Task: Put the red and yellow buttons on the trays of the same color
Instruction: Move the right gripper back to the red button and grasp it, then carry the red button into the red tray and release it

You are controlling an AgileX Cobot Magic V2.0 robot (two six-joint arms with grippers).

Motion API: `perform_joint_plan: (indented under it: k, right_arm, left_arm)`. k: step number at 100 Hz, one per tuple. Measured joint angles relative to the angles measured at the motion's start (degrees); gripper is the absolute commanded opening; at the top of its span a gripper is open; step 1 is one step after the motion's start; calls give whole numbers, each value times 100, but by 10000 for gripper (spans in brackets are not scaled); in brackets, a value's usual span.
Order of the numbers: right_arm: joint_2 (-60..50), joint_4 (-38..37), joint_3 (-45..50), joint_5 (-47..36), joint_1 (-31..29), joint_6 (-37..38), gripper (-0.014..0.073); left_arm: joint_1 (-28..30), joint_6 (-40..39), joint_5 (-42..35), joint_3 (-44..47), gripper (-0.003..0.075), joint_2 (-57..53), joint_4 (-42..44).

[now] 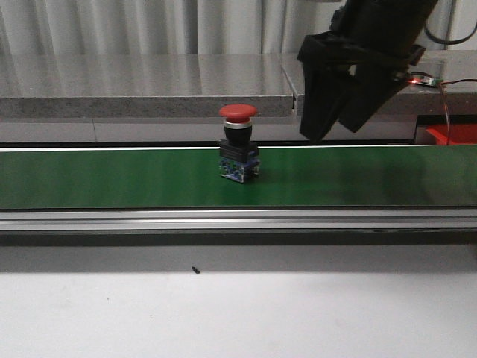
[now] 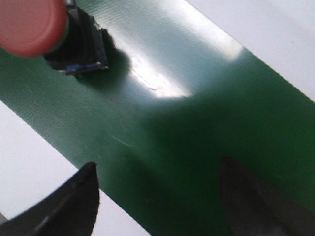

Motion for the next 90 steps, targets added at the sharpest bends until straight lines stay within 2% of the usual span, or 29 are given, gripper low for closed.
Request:
perform_joint_plan:
  k: [26,49,58,75,82,90]
  right_arm:
    - [520,121,-588,11,423,-166,519]
    - [780,331,-841,-194,477,-188,511]
    - [818,407,-841,-326,477,-196,440]
    - [818,461,-842,-496,477,-196,212]
    - [818,461,-842,-519,477,-200,158]
    - [818,461,-842,-546,477,-200,135]
  left_arm:
    - [0,0,0,0,-19,0,0]
    - [0,0,0,0,-19,0,0]
    - [0,0,0,0,-19,0,0]
    - [0,0,0,0,-19,0,0]
    - [0,0,0,0,-19,0,0]
    - [0,0,0,0,-19,0,0]
